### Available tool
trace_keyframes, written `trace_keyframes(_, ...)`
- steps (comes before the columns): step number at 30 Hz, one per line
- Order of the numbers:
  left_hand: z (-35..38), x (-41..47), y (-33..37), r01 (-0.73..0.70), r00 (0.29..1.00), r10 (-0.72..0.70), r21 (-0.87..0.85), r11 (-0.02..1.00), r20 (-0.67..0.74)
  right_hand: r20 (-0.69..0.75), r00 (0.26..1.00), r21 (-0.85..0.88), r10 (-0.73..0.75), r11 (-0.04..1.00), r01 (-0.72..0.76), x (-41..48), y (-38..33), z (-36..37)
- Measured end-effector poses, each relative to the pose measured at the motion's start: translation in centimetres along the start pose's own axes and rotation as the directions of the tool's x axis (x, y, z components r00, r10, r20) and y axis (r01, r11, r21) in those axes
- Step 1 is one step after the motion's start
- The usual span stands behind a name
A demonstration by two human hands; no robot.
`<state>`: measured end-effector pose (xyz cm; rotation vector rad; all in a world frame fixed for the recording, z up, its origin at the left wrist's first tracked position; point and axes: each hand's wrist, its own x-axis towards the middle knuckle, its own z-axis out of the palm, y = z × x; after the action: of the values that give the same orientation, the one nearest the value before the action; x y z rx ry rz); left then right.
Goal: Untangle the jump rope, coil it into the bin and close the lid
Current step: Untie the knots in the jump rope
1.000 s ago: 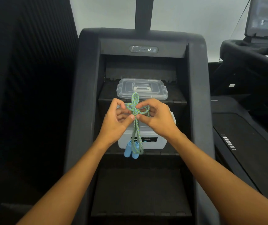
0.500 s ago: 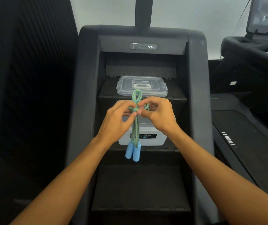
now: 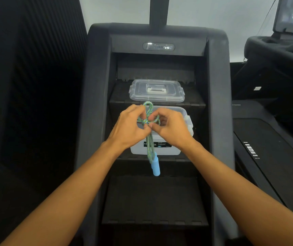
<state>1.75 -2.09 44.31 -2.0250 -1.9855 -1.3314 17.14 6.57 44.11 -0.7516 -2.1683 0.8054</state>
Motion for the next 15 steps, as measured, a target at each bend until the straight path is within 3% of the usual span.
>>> trace_keyframes(4,0.3,-0.4,-0.3,0.007,1.000,-0.007,0.000,1.000,0.015,0.029,0.989,-0.230,-0.148,0.961,0.151,-1.2,0.0,0.2)
trace_keyframes(8,0.2,-0.5,-0.2,0.015,1.000,-0.015,-0.009,1.000,0.026,0.048,0.963,-0.468,-0.266,0.845,0.257,-1.6,0.2,0.3)
trace_keyframes(11,-0.1,-0.4,-0.3,0.031,0.999,-0.029,-0.032,0.999,0.044,0.046,0.942,-0.461,-0.333,0.829,0.316,-1.7,0.3,0.5)
trace_keyframes(15,-0.1,-0.3,-0.4,0.056,0.996,-0.050,-0.075,0.996,0.075,0.046,0.948,-0.354,-0.314,0.883,0.309,-1.7,0.4,0.7)
